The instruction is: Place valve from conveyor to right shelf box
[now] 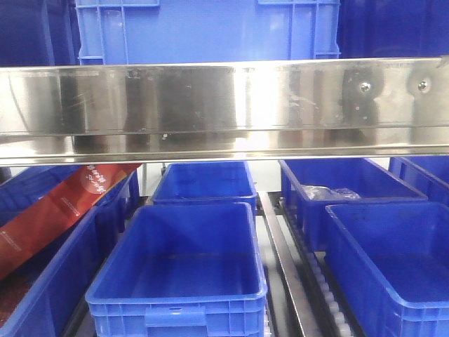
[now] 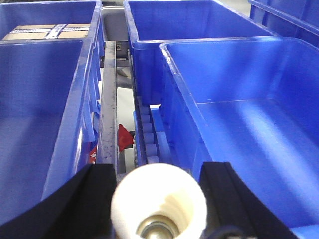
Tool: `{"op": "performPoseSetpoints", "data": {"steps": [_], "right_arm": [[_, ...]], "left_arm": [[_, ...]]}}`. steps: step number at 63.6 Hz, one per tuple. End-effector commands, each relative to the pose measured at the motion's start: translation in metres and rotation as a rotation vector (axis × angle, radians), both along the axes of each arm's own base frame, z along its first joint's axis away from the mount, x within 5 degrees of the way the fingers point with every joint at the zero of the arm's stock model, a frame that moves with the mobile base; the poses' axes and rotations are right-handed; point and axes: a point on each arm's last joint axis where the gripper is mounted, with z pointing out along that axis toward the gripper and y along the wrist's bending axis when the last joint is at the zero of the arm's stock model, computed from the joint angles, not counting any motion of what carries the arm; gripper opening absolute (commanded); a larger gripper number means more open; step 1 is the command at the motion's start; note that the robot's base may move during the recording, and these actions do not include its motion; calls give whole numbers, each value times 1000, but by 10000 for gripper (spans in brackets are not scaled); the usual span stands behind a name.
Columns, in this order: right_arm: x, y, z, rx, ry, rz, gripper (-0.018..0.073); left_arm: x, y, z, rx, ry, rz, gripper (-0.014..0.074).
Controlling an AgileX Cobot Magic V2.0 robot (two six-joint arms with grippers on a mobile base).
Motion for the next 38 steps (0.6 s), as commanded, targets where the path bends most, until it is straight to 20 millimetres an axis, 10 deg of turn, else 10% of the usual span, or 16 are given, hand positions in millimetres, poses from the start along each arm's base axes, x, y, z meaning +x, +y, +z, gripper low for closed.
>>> {"op": "performPoseSetpoints", "data": {"steps": [1,38], "right_arm": [[-3,-2,16,26,-96,-11,-163],[-3,-2,16,26,-96,-11,-163]], "left_arm": [[-3,-1,10,-14,-69,-1,-111],[-3,-1,10,-14,-69,-1,-111]]}}
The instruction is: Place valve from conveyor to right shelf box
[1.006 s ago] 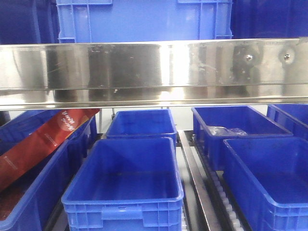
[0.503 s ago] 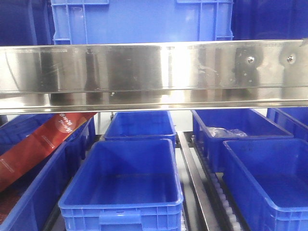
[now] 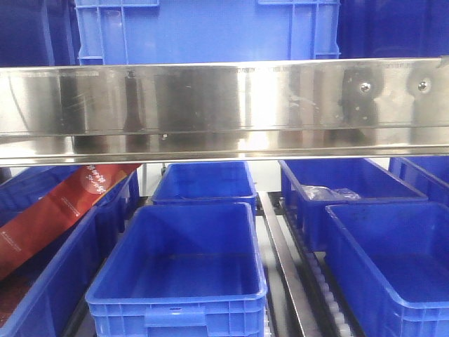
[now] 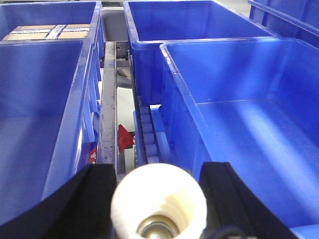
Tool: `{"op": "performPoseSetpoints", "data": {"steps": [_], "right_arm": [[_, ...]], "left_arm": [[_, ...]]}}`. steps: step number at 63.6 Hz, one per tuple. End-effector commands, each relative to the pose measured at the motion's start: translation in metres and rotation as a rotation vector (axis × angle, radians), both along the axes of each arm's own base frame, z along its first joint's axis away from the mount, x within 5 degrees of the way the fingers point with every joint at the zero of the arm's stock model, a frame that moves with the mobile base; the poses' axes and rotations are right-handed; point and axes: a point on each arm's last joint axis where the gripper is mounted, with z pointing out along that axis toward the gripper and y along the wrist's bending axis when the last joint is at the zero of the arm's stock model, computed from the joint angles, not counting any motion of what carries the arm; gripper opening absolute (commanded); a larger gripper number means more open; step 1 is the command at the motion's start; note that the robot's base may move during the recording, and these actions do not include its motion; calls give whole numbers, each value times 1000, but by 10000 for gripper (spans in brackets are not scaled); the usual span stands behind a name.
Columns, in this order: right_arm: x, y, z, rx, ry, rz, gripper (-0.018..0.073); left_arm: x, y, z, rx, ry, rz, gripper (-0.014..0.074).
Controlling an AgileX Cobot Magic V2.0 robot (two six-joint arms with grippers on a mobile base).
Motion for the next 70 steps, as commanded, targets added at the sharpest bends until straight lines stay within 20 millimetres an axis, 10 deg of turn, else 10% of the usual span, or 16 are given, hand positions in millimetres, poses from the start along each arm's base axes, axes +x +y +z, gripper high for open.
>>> {"op": "performPoseSetpoints", "data": {"steps": [1,22,47,70], "right_arm": [[-3,-2,16,26,-96,-11,-163],[-2,-2,19,35,-125,-13,-163],[21,5,88,124,-427,-11,-163],[93,70,44,227,-353,96,-163]], "left_arm": [[-3,-1,10,-14,-69,-1,-111],[-4,-1,13,-16,-80,-2,-111],[14,-52,70,-11,-250,-163,-111],[94,-115,9,-81,-133,-289,-111]]}}
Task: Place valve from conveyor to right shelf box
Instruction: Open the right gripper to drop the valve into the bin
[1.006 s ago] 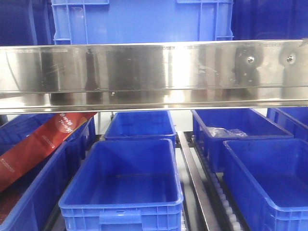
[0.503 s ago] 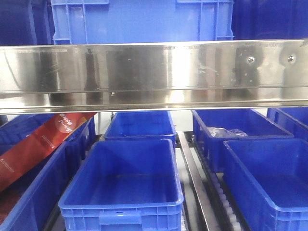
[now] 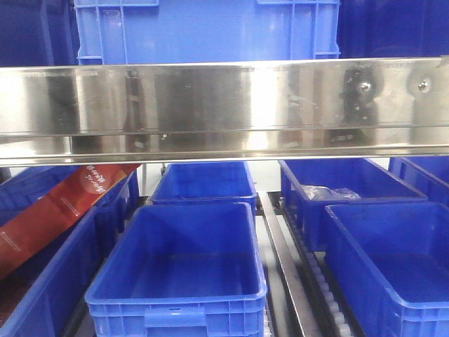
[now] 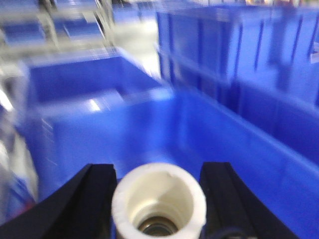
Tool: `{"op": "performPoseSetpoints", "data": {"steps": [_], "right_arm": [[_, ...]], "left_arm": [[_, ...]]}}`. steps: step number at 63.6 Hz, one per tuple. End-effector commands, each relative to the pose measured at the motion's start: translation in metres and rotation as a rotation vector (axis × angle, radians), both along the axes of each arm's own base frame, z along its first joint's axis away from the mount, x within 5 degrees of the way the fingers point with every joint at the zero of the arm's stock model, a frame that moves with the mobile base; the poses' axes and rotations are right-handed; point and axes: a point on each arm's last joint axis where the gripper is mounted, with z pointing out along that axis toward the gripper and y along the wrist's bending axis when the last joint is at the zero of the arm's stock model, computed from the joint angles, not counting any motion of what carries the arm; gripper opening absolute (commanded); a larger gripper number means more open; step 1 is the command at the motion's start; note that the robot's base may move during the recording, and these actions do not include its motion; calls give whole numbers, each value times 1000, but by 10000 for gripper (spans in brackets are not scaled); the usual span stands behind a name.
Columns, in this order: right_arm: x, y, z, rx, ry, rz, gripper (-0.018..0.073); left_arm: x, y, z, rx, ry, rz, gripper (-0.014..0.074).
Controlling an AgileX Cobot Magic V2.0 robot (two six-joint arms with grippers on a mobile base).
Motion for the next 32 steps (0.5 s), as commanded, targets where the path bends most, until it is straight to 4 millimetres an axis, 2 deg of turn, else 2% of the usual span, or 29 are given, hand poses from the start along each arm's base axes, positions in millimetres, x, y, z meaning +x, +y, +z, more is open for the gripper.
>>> {"op": "performPoseSetpoints", "data": {"steps": [1,10,18,28,32], "right_arm": [[9,16,0,45,-74,20,-163],[34,33,-32,25,-22,30,-163],[51,40,-57,8,22,28,-163],[61,44,-75,-11,69,30,-163],[62,45,-80,-21,91,34,-148]], "left_arm": [[10,-7,-2,-58,-40,-14,-111],[31,-13,-28,-43,11,-11,-111],[42,-16,-43,-38,30,-9,-111],[53,-19,-59,-29,60,-8,-110],[56,-21,-67,-20,90,-9,-83]]}}
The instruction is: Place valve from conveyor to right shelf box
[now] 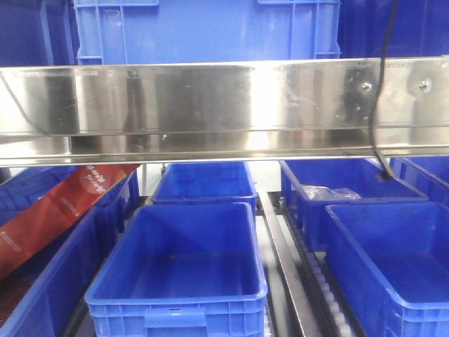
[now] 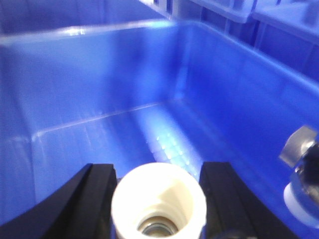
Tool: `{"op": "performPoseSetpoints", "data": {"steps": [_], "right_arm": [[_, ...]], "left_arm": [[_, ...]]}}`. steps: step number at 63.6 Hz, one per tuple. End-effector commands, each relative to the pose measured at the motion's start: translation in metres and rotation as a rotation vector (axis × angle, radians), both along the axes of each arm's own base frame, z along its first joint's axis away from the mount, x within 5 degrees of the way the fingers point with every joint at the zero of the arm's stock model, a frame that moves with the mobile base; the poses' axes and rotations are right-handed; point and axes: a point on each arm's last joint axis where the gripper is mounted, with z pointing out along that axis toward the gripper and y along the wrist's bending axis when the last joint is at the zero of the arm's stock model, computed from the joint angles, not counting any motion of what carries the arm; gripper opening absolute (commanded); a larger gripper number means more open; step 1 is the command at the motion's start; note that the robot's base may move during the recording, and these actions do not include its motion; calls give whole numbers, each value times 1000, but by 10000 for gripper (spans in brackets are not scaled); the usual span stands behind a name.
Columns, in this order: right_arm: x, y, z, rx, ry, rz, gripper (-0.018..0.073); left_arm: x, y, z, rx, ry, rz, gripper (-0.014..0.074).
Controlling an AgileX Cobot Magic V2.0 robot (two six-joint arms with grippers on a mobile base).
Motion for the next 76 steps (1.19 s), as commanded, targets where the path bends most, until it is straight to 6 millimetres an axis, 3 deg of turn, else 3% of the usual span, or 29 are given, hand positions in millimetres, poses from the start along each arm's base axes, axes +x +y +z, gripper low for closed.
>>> {"op": "performPoseSetpoints", "data": {"steps": [1,4,9,20,25,30,42,51,58,62,71,76], "right_arm": [[-1,-3,17,30,-81,-10,-137],[-1,-2,15,26,-72,-8,-76],[-1,-2,15,25,-70,-7,110],[-4,-3,16,14,-48,0,445],[-7,-4,20,15,-53,1,491],[-11,-6,27,20,-64,2,493],[-33,-15,55,27,-89,9,428],[-60,-26,85,35,-122,18,200],[-80,-34,107,46,-168,17,-41],[-96,-42,123,45,-211,10,-167],[-122,-63,142,-4,-227,-23,-159],[-130,-77,146,-22,-205,-47,-159]], "left_arm": [[2,-2,5,-22,-36,-2,-70],[2,-2,2,-16,-18,-4,-22],[2,-3,0,-12,-4,-5,119],[1,-3,-2,-6,16,-8,466],[1,-3,-2,-4,21,-8,584],[-1,-2,2,-6,13,-8,610],[-27,6,41,-27,-59,-10,599],[-66,18,87,-42,-142,-12,547],[-100,31,117,-4,-199,5,367],[-124,40,132,6,-198,8,202],[-160,62,150,23,-165,41,-69],[-172,78,151,29,-156,82,-111]]}}
